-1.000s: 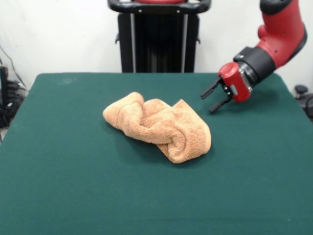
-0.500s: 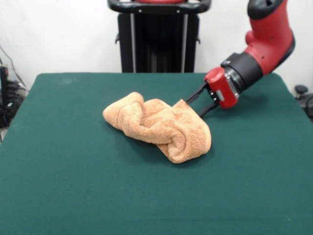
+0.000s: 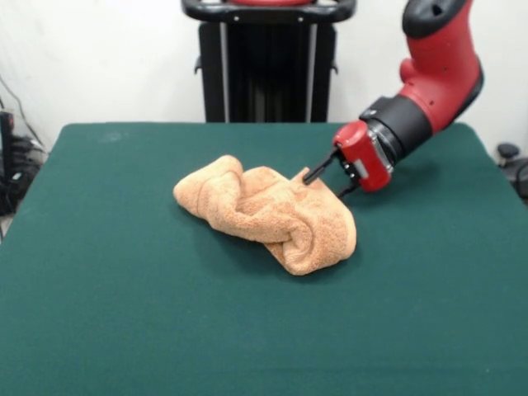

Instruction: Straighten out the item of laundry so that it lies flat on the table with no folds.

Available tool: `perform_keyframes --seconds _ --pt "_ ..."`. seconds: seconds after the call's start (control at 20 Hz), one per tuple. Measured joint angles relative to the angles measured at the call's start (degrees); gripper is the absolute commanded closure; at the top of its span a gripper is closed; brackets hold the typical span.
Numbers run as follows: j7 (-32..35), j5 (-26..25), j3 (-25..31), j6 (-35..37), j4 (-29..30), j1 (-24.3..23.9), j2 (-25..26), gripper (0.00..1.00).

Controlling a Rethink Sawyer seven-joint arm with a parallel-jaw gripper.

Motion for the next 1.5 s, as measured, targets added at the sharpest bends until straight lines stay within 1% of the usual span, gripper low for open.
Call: perform_keyframes --seconds 0.05,0.1,0.85,1.0,1.2,1.25,1.4,1.5 --pt "0.0 -0.01 0.0 -0.81 0.01 -0.28 0.01 0.0" --pt "0.0 -0.01 -0.01 -1.55 0.01 -0.58 0.08 1.0" --pt "0.0 0.05 0.02 -2.77 0.02 -0.82 0.28 1.0" --pt "0.0 0.04 0.42 -3.26 0.27 -1.08 -0.34 1.0" --pt "0.0 -0.83 2.05 -4.4 1.44 -2.12 -3.56 1.0" --pt "0.0 -2.0 3.0 -5.28 2.33 -2.9 -5.92 1.0" --pt "0.0 -3.98 4.12 -6.41 3.63 -3.85 -9.1 1.0" --pt "0.0 -6.68 5.17 -7.6 5.18 -5.16 -12.83 1.0"
